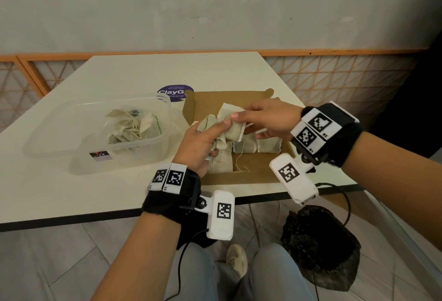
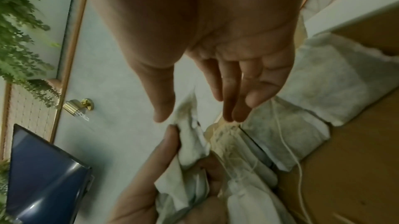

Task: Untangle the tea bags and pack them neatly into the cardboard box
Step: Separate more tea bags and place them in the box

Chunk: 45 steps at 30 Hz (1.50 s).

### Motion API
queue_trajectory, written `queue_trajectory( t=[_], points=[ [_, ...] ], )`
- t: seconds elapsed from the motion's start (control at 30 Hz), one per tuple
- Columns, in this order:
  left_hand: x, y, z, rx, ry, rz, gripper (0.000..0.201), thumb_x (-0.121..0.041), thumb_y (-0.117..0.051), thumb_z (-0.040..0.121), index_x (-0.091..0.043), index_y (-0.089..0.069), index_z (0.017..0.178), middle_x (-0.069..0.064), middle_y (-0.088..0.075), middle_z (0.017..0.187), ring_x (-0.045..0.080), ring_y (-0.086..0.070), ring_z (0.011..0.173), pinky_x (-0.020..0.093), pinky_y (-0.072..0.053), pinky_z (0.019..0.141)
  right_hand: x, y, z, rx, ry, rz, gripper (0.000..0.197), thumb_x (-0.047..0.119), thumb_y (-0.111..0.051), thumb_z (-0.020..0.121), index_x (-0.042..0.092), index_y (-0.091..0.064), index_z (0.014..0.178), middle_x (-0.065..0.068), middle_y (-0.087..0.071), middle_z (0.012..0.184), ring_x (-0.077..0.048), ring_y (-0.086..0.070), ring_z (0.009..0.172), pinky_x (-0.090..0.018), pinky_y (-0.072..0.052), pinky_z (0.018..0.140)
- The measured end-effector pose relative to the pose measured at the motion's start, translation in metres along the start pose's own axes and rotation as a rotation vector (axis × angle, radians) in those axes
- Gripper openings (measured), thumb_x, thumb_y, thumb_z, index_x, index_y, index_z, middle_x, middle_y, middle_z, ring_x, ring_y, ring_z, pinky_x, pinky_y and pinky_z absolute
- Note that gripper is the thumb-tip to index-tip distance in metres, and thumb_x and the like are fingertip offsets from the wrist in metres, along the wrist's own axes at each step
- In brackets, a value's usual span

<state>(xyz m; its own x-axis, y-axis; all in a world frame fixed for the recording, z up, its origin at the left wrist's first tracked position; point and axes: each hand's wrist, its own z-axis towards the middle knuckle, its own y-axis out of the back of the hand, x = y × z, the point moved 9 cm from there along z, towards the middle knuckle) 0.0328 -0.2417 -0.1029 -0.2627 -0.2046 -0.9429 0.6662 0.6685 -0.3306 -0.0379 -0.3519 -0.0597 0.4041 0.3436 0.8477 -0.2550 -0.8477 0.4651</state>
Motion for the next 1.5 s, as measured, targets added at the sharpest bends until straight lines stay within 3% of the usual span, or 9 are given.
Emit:
queue_trajectory(
  t=[0.1,0.23,0.37,0.57,0.93,1.07,1.27,1.43,1.5],
  points=[
    [0.001,-0.001,0.0,0.009,0.014,0.003,0.012,-0.019,-0.068,0.086,-0.017,-0.057,0.08,-0.003,-0.054,0.063,0.006,-0.044,0.047,0.014,-0.024,0.037,0.011,0.003,0.003,0.015,0.041,-0.02,0.012,0.027,-0.07,0.08,0.018,-0.063,0.076,0.001,-0.063,0.077,-0.01,-0.057,0.071,-0.019,-0.038,0.059],
    [-0.002,0.003,0.0,-0.037,0.01,-0.095,0.008,-0.021,-0.061,0.091,-0.017,-0.06,0.085,0.001,-0.064,0.068,0.005,-0.054,0.049,0.013,-0.026,0.034,0.017,0.027,0.003,-0.107,0.074,-0.163,0.008,0.013,-0.072,0.078,0.009,-0.067,0.083,-0.001,-0.063,0.069,-0.004,-0.057,0.056,-0.012,-0.037,0.043],
    [-0.004,0.006,0.001,-0.052,-0.02,-0.175,0.01,-0.021,-0.058,0.094,-0.015,-0.059,0.086,0.002,-0.068,0.081,0.009,-0.058,0.063,0.013,-0.029,0.035,0.0,0.028,0.006,-0.069,0.008,-0.489,0.008,0.02,-0.075,0.075,0.019,-0.068,0.08,0.003,-0.066,0.072,-0.008,-0.059,0.066,-0.021,-0.047,0.062],
    [-0.004,0.006,0.001,-0.052,-0.017,-0.164,0.01,-0.022,-0.059,0.093,-0.014,-0.059,0.087,0.002,-0.067,0.079,0.009,-0.058,0.061,0.013,-0.028,0.035,-0.01,-0.003,0.003,0.12,-0.059,-0.517,0.007,0.013,-0.071,0.079,0.019,-0.067,0.08,0.006,-0.067,0.067,-0.006,-0.061,0.06,-0.01,-0.041,0.045],
    [-0.005,0.005,-0.001,-0.042,-0.015,-0.153,0.013,-0.021,-0.058,0.093,-0.014,-0.059,0.083,0.005,-0.066,0.082,0.008,-0.057,0.059,0.013,-0.026,0.036,0.02,0.019,0.012,-0.133,0.026,-0.696,0.016,0.015,-0.069,0.08,0.014,-0.066,0.096,0.0,-0.064,0.081,-0.012,-0.057,0.069,-0.019,-0.045,0.057],
    [-0.005,0.005,0.0,-0.04,-0.016,-0.168,0.013,-0.02,-0.057,0.094,-0.013,-0.059,0.083,0.005,-0.065,0.082,0.007,-0.057,0.059,0.013,-0.027,0.035,0.048,0.041,-0.016,-0.355,0.185,-0.534,0.01,0.011,-0.065,0.081,0.016,-0.066,0.09,-0.003,-0.068,0.086,-0.017,-0.062,0.081,-0.027,-0.049,0.07],
    [-0.004,0.004,0.0,-0.05,0.002,-0.18,0.021,-0.023,-0.055,0.095,-0.014,-0.061,0.077,0.004,-0.064,0.077,0.008,-0.056,0.06,0.012,-0.027,0.036,-0.016,-0.01,-0.027,-0.05,-0.044,-0.541,0.009,0.021,-0.065,0.084,0.019,-0.068,0.092,0.006,-0.064,0.082,-0.009,-0.056,0.072,-0.022,-0.044,0.071],
    [0.001,0.0,0.001,-0.012,0.115,-0.343,0.03,-0.038,-0.047,0.097,-0.012,-0.055,0.085,0.004,-0.061,0.076,0.011,-0.057,0.069,0.012,-0.029,0.033,-0.023,-0.007,-0.022,-0.309,0.103,-0.325,0.016,0.017,-0.062,0.086,0.018,-0.066,0.101,0.003,-0.06,0.088,-0.007,-0.054,0.076,-0.006,-0.039,0.065],
    [0.005,-0.001,0.0,-0.012,0.173,-0.393,0.035,-0.041,-0.044,0.098,-0.01,-0.054,0.086,0.006,-0.064,0.073,0.014,-0.059,0.07,0.012,-0.03,0.031,-0.017,-0.005,-0.026,-0.397,0.222,-0.053,0.01,0.02,-0.063,0.086,0.026,-0.065,0.093,0.0,-0.062,0.085,-0.011,-0.058,0.073,-0.014,-0.044,0.064]
  ],
)
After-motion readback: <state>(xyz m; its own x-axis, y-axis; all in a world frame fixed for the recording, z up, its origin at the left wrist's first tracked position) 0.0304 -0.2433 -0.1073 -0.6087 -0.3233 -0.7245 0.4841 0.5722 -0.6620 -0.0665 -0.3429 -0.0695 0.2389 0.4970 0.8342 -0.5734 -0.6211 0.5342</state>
